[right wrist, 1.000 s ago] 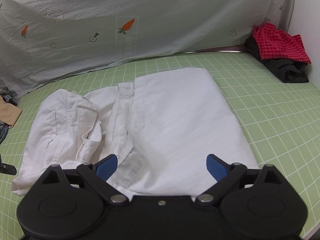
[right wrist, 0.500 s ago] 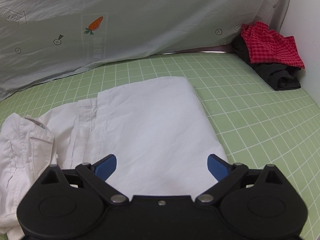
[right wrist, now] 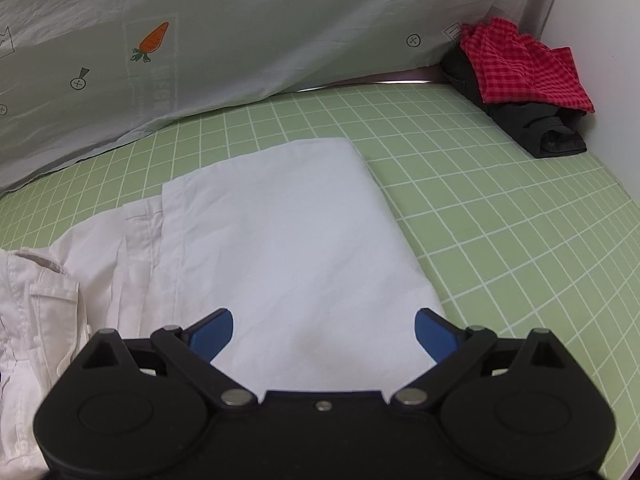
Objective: Fold clothes
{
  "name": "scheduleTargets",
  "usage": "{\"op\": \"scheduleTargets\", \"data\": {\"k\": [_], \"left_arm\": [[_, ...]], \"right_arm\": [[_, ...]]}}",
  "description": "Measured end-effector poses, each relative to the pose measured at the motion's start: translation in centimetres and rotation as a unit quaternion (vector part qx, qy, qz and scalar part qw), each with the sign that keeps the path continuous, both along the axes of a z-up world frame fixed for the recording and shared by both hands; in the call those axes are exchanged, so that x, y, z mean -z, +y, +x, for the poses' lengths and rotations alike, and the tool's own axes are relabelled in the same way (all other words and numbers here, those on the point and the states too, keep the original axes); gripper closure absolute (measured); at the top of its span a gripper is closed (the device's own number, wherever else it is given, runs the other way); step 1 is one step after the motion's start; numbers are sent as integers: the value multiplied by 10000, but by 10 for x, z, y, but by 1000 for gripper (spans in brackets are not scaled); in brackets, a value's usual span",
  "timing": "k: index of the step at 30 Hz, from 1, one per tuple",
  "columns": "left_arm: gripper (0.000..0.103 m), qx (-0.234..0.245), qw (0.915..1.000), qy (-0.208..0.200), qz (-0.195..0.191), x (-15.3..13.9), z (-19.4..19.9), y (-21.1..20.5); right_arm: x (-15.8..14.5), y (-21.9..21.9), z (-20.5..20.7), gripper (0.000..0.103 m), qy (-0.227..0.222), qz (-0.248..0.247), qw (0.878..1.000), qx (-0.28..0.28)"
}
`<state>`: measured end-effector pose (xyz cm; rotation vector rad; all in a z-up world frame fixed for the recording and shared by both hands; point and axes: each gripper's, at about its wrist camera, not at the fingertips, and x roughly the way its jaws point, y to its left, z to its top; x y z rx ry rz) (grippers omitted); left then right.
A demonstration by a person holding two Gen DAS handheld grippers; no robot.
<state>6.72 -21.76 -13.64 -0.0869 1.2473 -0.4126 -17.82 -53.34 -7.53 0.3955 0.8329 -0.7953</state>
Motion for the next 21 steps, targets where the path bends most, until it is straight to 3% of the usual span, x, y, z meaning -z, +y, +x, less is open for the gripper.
{"op": "scheduleTargets", "data": {"k": [1,3,5,8,15,21], "left_arm": [[45,3,9999,24,-104,-2,-1,0],[54,15,9995,66,-303,-5,-4,0],[76,114,9996,-72,-253,-12,-10,-4],[90,138,9986,-224,-448,-27,-21,-4],[94,413,9883,-314,-1435,-79,-47,-24],[94,539,9713,157,-2310,-98,-73,-72]], "right_arm": [[0,1,-2,5,-6,5,10000,10],[-3,2,-8,5,-70,11,10000,44],[-6,4,-18,5,-187,8,9998,93],[-9,8,-36,5,-311,15,9994,176],[2,7,-84,5,-373,289,9980,429],[5,-18,-113,5,-488,534,9956,602]]}}
